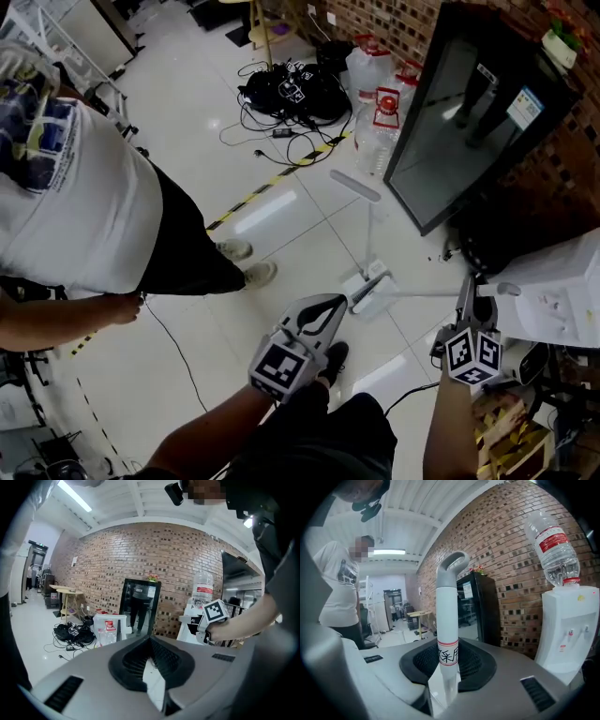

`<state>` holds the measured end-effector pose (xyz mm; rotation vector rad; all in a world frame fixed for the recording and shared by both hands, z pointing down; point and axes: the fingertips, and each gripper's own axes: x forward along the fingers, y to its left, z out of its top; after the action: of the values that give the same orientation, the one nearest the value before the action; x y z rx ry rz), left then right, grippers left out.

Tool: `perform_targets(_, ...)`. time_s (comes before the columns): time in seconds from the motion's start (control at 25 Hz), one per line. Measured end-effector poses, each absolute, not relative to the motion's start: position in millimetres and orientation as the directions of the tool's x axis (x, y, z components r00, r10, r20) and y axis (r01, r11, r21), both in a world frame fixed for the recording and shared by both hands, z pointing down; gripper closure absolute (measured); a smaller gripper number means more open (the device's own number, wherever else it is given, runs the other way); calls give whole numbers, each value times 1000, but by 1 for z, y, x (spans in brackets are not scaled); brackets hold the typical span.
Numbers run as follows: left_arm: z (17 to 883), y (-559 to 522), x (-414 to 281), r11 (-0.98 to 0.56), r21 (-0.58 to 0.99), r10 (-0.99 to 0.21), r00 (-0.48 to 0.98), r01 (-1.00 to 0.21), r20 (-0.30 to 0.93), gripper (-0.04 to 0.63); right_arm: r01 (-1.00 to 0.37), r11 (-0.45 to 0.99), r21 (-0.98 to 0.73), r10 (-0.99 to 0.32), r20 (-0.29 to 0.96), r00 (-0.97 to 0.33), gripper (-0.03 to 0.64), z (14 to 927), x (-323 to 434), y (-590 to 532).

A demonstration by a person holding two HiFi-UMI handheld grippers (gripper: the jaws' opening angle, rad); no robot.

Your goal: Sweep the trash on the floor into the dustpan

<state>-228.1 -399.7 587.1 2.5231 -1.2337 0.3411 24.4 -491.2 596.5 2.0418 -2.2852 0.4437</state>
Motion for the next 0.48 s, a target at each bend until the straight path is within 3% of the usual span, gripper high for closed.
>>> perform_targets(0.48,533,-343,-192,-686,141,-645,686,-714,336,586,-985,100,-141,-971,200,-127,515,528,23,-421)
